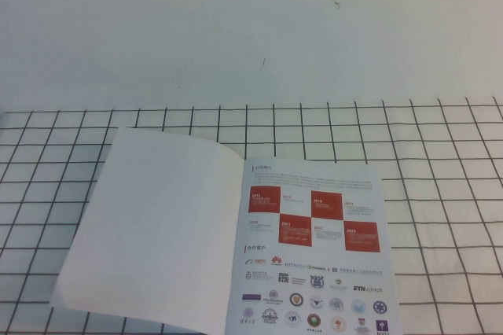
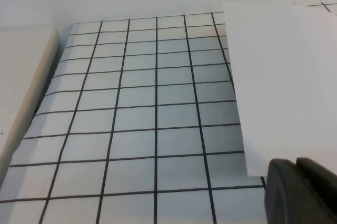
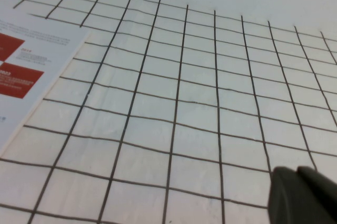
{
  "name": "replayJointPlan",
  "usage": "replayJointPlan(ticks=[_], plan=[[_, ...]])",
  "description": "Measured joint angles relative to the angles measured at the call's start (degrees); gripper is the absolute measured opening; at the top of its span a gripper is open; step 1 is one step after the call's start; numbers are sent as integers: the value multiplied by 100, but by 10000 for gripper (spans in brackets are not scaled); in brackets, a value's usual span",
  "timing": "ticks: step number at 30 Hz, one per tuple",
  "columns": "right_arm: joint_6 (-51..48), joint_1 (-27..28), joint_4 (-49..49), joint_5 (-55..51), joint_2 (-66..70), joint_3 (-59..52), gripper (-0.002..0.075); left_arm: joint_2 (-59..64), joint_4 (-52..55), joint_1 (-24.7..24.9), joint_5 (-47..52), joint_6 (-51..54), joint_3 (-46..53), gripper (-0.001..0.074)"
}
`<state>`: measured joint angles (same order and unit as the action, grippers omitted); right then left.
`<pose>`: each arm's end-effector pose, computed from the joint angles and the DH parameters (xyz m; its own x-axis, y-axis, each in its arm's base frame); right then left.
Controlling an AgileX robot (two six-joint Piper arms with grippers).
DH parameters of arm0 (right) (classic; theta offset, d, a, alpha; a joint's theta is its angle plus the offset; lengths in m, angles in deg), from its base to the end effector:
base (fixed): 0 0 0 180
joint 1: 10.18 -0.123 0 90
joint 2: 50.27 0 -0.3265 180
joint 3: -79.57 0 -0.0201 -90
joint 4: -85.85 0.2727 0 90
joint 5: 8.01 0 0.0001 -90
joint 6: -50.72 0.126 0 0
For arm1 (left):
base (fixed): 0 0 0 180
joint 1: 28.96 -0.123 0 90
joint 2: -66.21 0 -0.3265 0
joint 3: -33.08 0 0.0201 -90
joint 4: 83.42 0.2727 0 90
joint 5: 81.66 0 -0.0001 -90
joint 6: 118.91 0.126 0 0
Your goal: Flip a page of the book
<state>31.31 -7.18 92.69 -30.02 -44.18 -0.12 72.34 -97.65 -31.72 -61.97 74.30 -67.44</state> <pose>0.0659 0.0022 0.1595 -0.2971 -0.2106 -0.9313 -0.0589 0.9776 -0.2022 0.0676 -0.0072 0.1667 -0.2543 -0.0161 -0.9670 0.0310 0.9992 -0.0248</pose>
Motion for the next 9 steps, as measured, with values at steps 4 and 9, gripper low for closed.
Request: replayJointPlan(ticks=[4, 9], plan=[[14, 0, 0, 0, 0, 0, -1, 0, 0, 0, 9, 0, 0, -3], [14, 0, 0, 0, 0, 0, -1, 0, 0, 0, 9, -12, 0, -3]])
